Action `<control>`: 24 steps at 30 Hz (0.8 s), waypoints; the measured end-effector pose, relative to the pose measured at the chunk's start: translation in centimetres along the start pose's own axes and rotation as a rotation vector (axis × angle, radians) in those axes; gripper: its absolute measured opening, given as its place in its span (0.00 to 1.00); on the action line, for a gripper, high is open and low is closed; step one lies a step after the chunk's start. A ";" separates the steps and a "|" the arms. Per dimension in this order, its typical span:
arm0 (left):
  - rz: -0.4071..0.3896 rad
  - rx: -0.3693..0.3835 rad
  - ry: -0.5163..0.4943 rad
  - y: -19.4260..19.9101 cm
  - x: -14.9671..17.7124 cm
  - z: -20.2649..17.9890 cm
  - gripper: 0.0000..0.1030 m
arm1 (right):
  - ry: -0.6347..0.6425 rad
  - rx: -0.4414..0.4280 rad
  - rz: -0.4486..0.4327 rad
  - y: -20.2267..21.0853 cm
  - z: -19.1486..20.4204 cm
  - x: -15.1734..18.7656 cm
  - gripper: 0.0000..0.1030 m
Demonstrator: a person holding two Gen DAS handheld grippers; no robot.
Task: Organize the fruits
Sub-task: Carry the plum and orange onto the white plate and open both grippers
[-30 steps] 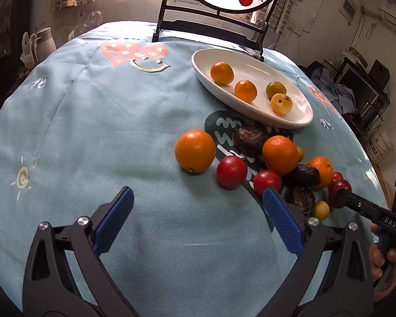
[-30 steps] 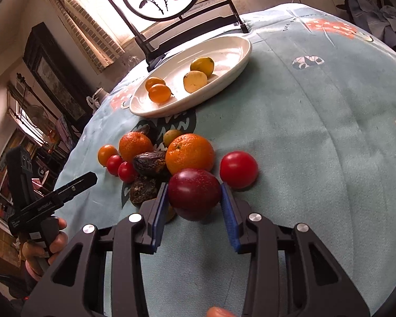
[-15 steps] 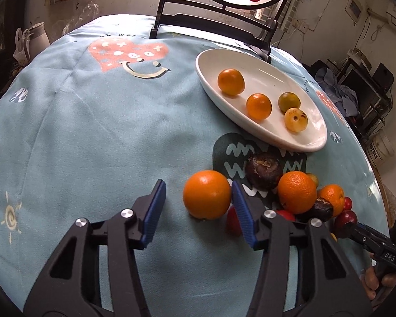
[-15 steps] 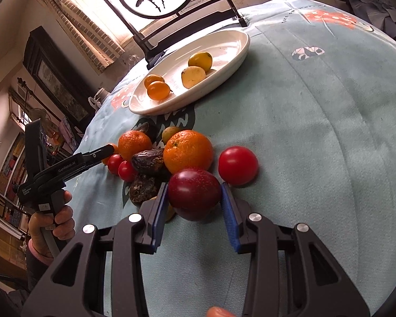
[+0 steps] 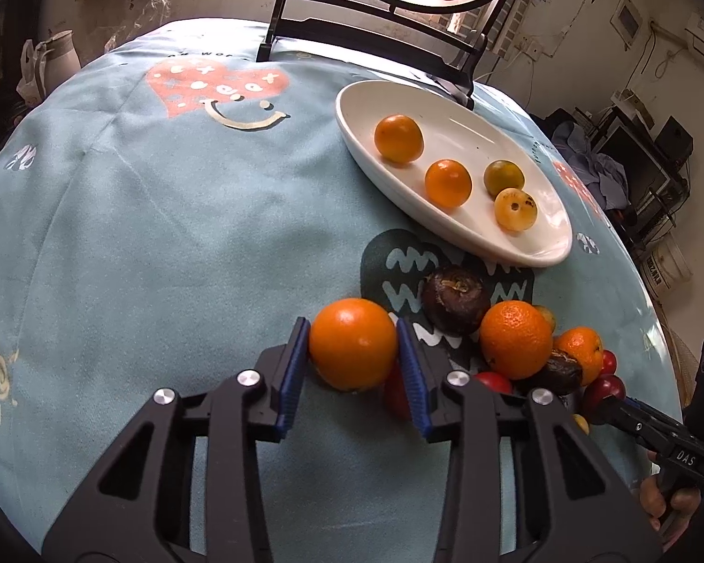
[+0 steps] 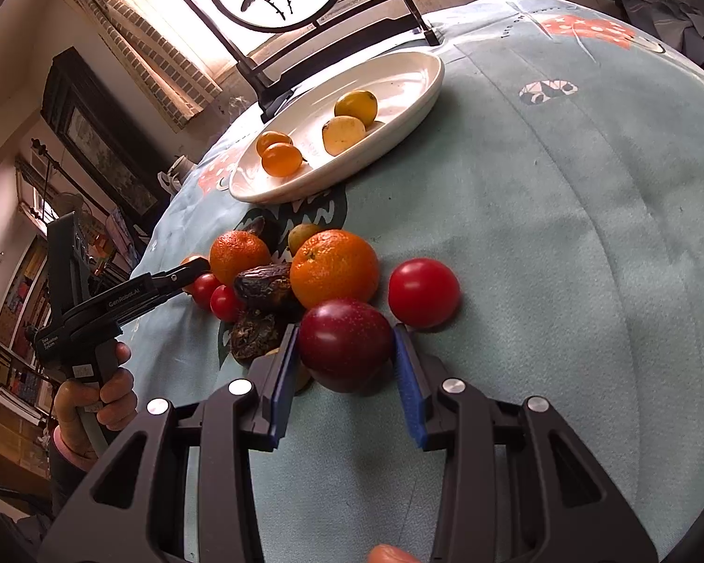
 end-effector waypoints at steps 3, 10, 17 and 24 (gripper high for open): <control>-0.011 -0.007 0.011 0.4 0.2 0.3 0.37 | 0.001 0.002 -0.003 0.0 0.0 0.0 0.38; -0.092 -0.013 -0.003 2.8 0.3 0.2 0.37 | 0.083 -0.011 -0.051 1.0 1.6 -0.3 0.38; -0.170 0.026 -0.048 4.6 -2.2 -2.2 0.37 | 0.282 0.041 -0.114 1.7 4.9 -3.2 0.38; -0.188 -0.003 -0.049 1.9 -7.1 -5.6 0.37 | 0.331 0.143 -0.183 -1.4 3.0 -11.0 0.38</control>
Point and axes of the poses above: each gripper's, at about its wrist camera, not at the fingertips, and y roughly against the way its jaws point, z to its left, x to its underside, the point moved 3 cm from there along -y, roughly the way its jaws point, and after that the axes turned 15 degrees about -x, right-handed, at the moved point
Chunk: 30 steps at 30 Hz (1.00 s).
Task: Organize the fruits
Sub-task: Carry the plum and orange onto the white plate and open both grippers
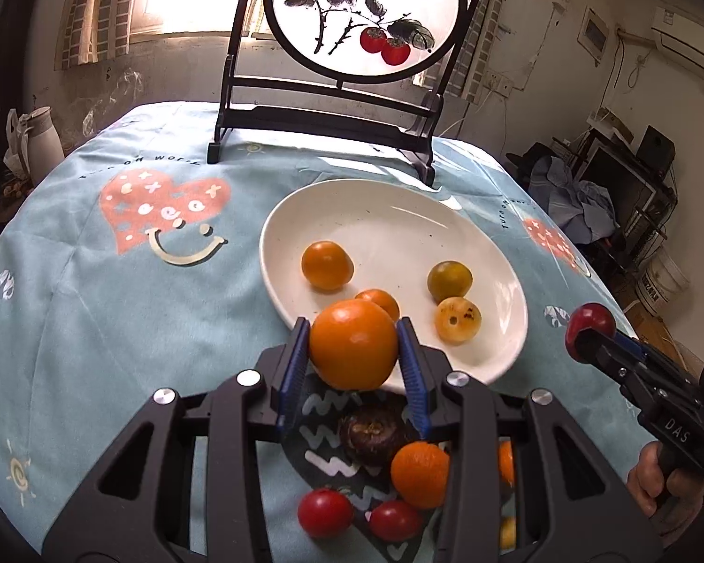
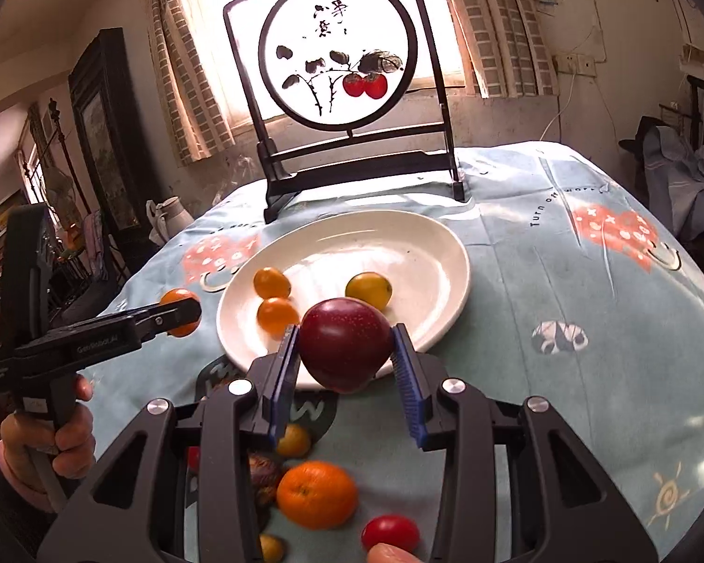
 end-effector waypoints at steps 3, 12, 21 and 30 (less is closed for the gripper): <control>0.022 -0.048 -0.007 -2.4 -0.9 -0.6 0.37 | -0.029 0.027 0.034 -2.7 -2.1 -0.7 0.38; 0.070 -0.081 -0.019 -6.5 -2.1 -0.9 0.37 | -0.027 0.050 0.103 -6.5 -4.2 -1.0 0.38; 0.061 -0.090 -0.009 -6.6 -2.1 -0.6 0.54 | -0.027 0.034 0.116 -6.6 -4.2 -1.0 0.50; -0.039 -0.089 -0.023 -1.4 -1.8 -0.8 0.84 | -0.018 0.036 0.057 -3.4 -3.1 -1.0 0.50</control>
Point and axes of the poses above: each gripper's, at about its wrist camera, not at the fingertips, and y roughly against the way its jaws point, z to its left, x to its underside, the point moved 3 cm from there along -y, roughly the way its jaws point, and after that the axes turned 15 degrees about -x, right-handed, at the moved point
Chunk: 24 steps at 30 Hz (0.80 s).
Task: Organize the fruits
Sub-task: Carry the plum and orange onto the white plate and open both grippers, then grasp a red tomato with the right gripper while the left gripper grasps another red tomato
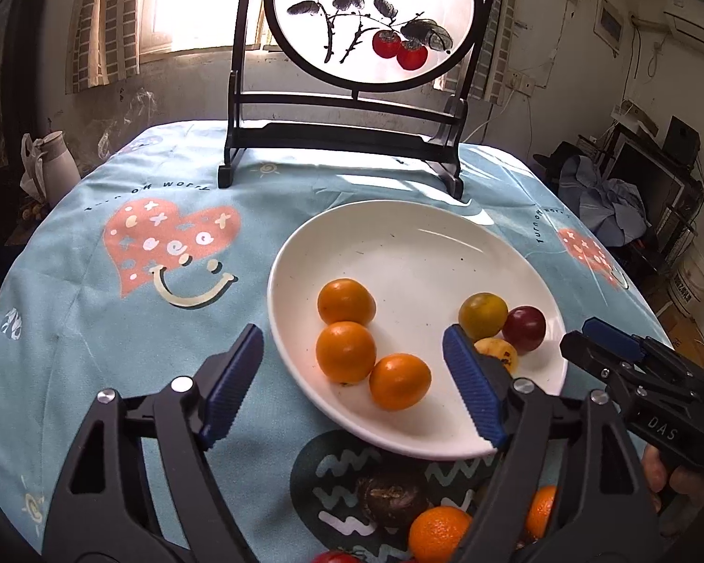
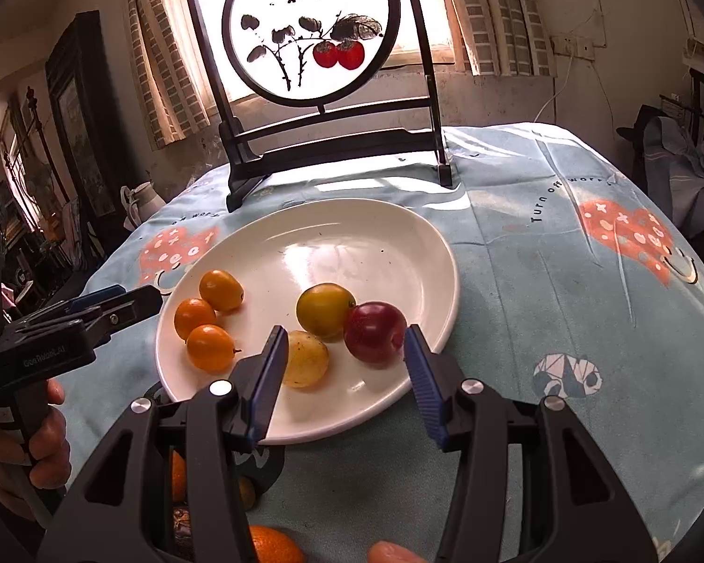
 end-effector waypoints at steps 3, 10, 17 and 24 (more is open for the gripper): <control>-0.020 -0.010 -0.017 1.3 1.0 0.0 0.88 | 0.011 0.009 -0.010 0.9 0.5 0.6 0.50; 0.033 -0.045 -0.091 2.2 4.9 0.7 0.94 | 0.008 0.012 0.021 2.7 0.8 3.3 0.55; 0.058 -0.036 -0.010 3.5 6.8 3.8 0.96 | -0.011 -0.004 0.092 4.1 0.6 6.3 0.55; 0.071 -0.068 0.008 3.6 7.8 5.2 0.96 | 0.025 -0.103 0.185 6.3 2.2 9.3 0.56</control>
Point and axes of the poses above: each gripper's, at about its wrist camera, not at the fingertips, and y roughly against the way its jaws point, z to its left, x to its underside, the point moved 3 cm from there along -y, roughly the way its jaws point, and after that the axes turned 15 degrees about -x, right-handed, at the moved point
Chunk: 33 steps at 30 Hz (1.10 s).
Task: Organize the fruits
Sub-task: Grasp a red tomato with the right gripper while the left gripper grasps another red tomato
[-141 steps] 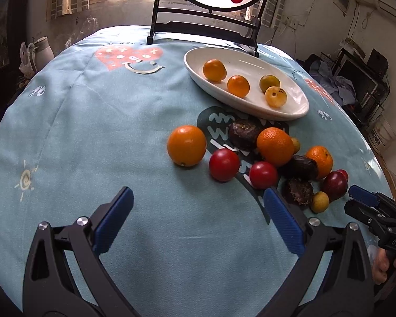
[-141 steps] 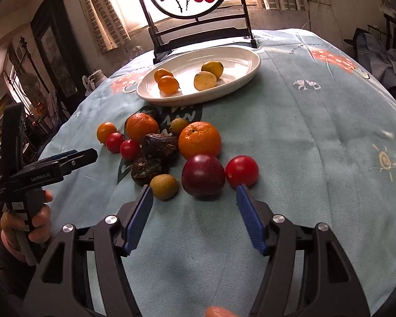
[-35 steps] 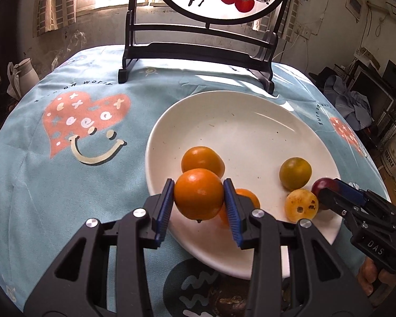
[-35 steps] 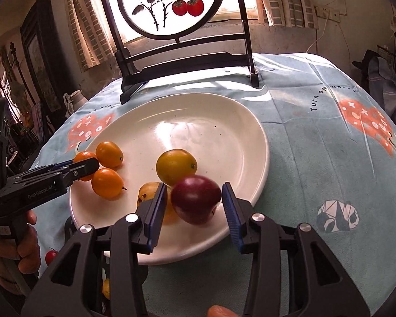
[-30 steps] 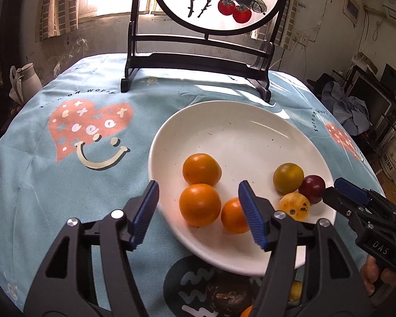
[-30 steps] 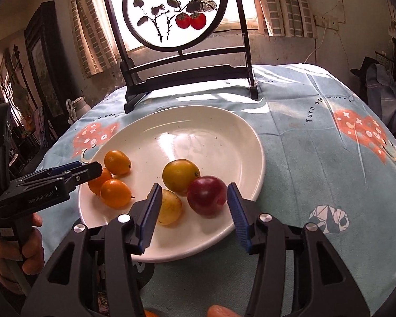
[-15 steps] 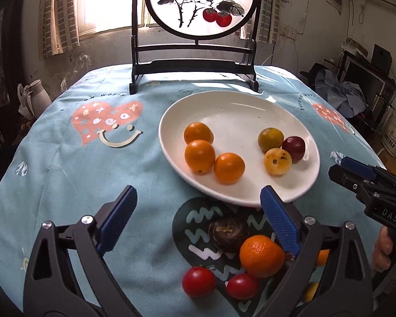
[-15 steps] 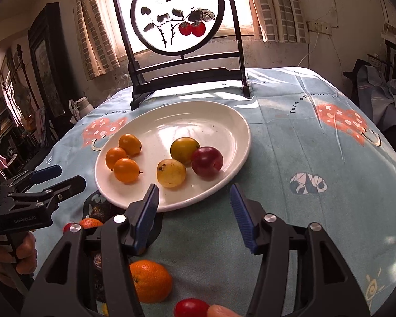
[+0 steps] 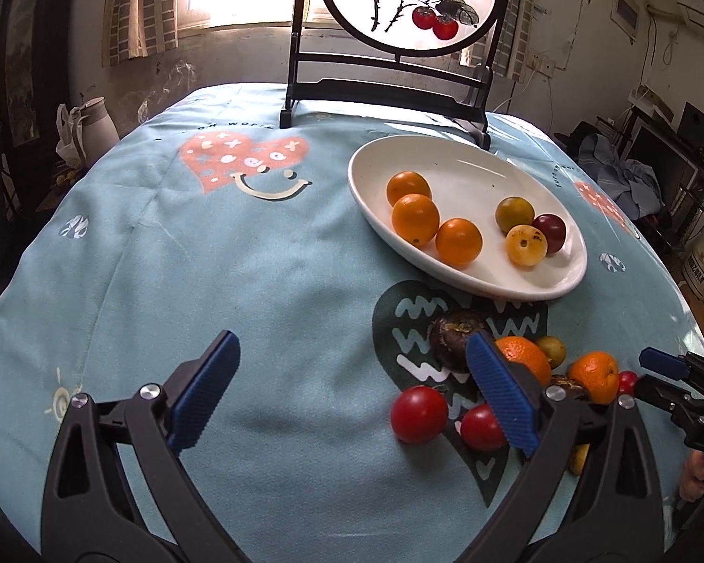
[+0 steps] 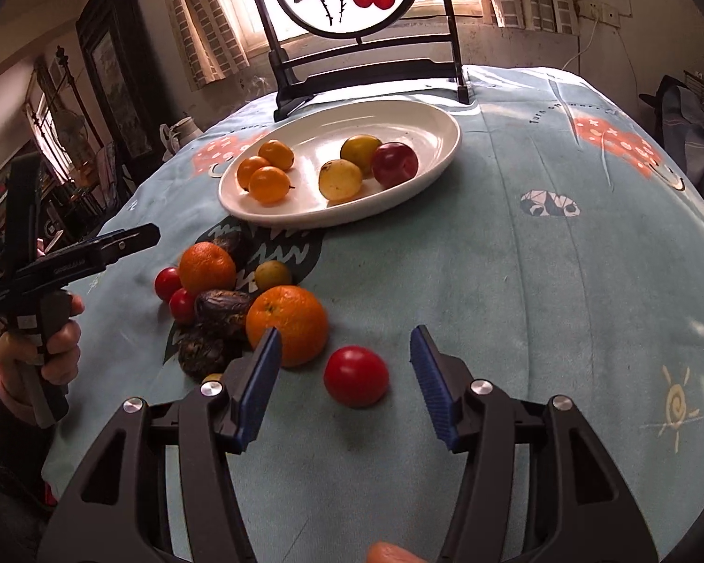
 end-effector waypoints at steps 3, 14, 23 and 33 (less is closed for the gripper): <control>0.010 0.019 0.006 0.1 0.0 0.0 0.96 | 0.045 0.042 0.048 -0.2 0.9 0.9 0.56; -0.002 -0.015 -0.010 0.3 0.1 0.1 0.96 | 0.050 0.098 0.099 -1.6 0.6 0.9 0.50; -0.009 -0.036 -0.020 0.2 0.0 0.2 0.96 | 0.050 0.133 0.130 -2.2 0.3 0.9 0.30; -0.034 0.069 -0.221 0.7 1.2 -1.3 0.68 | -0.101 0.008 -0.142 0.3 -1.5 -3.0 0.30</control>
Point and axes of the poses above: each gripper's, at about its wrist camera, not at the fingertips, and y roughly against the way its jaws point, z to its left, x to its underside, the point moved 3 cm from there along -y, roughly the way its jaws point, and after that the axes turned 15 degrees about -x, right-handed, at the moved point
